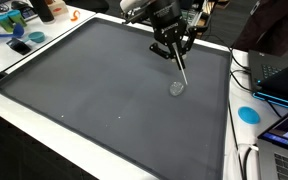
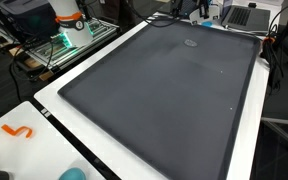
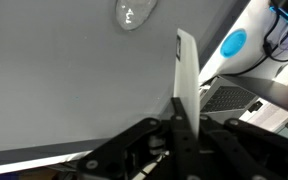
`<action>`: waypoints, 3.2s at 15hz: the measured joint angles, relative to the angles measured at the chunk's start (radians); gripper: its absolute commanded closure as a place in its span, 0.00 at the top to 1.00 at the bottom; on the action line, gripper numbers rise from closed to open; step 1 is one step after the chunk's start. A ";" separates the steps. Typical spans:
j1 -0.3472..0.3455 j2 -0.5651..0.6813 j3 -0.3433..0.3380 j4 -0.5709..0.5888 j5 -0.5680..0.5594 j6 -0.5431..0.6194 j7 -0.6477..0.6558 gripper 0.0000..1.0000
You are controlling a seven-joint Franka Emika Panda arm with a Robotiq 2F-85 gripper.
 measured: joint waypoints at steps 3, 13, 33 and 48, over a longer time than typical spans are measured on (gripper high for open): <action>0.012 -0.028 0.001 -0.048 0.085 0.037 -0.078 0.01; 0.037 -0.123 0.026 -0.196 0.218 0.118 -0.159 0.01; 0.184 -0.189 -0.070 -0.273 -0.411 0.163 0.531 0.01; 0.260 -0.121 -0.110 0.061 -0.864 -0.340 0.889 0.01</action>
